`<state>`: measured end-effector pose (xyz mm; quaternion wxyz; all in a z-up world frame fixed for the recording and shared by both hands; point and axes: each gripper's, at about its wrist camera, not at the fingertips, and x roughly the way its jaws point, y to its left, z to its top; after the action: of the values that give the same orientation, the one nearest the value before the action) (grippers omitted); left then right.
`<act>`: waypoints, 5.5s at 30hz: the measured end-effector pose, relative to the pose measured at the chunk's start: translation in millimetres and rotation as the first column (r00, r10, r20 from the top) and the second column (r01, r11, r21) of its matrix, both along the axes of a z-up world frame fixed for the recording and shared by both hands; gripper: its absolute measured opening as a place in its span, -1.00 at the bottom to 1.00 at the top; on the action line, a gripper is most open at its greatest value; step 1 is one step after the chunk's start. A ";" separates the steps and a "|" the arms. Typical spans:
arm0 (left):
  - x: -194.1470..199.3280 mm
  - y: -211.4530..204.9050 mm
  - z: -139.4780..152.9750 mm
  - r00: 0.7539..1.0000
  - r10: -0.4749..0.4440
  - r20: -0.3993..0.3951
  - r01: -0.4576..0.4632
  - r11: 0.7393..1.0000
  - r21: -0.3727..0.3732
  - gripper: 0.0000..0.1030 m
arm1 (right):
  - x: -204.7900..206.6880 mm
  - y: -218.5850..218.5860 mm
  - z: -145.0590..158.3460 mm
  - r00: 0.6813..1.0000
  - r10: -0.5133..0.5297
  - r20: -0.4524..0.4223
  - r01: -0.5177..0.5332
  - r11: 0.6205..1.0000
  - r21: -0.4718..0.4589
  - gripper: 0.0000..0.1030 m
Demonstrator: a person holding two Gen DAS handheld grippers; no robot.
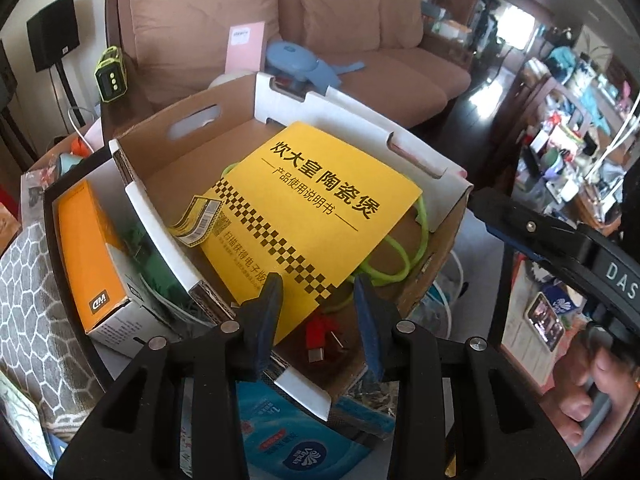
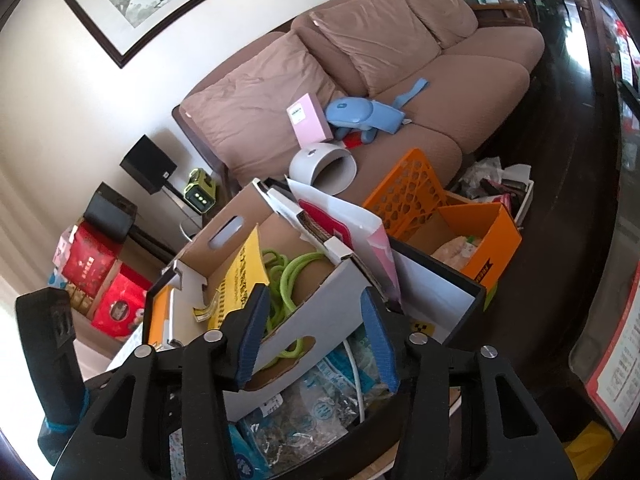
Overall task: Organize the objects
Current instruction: 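Lift both tools up and away from the cardboard box, then move both open tools toward the grey patterned bed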
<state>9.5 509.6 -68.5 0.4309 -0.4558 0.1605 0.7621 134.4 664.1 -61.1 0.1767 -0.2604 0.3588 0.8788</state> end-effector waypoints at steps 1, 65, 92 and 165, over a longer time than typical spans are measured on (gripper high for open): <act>-0.8 -0.8 0.1 1.000 0.003 0.005 -0.003 1.000 0.004 -0.36 | -0.9 -0.5 0.5 1.000 0.004 -0.002 -0.004 1.000 0.000 -0.12; 10.4 -151.3 54.7 0.951 0.270 -0.150 -0.223 0.937 0.269 -0.35 | -70.7 -115.7 5.5 0.930 0.223 0.292 -0.342 0.817 0.465 -0.73; 13.6 -154.3 58.0 0.949 0.273 -0.161 -0.230 0.943 0.242 -0.18 | -57.5 -113.5 25.1 0.970 0.151 0.188 -0.229 0.821 0.523 -0.38; 8.1 -200.7 82.2 0.855 0.425 -0.298 -0.338 0.891 0.303 0.99 | -25.8 -122.0 57.4 0.985 0.156 -0.073 -0.087 0.816 0.572 0.99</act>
<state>17.6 308.9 13.7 0.2855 -0.2775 0.0485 0.9160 108.6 542.1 -3.7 0.1683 -0.1671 0.0741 0.9686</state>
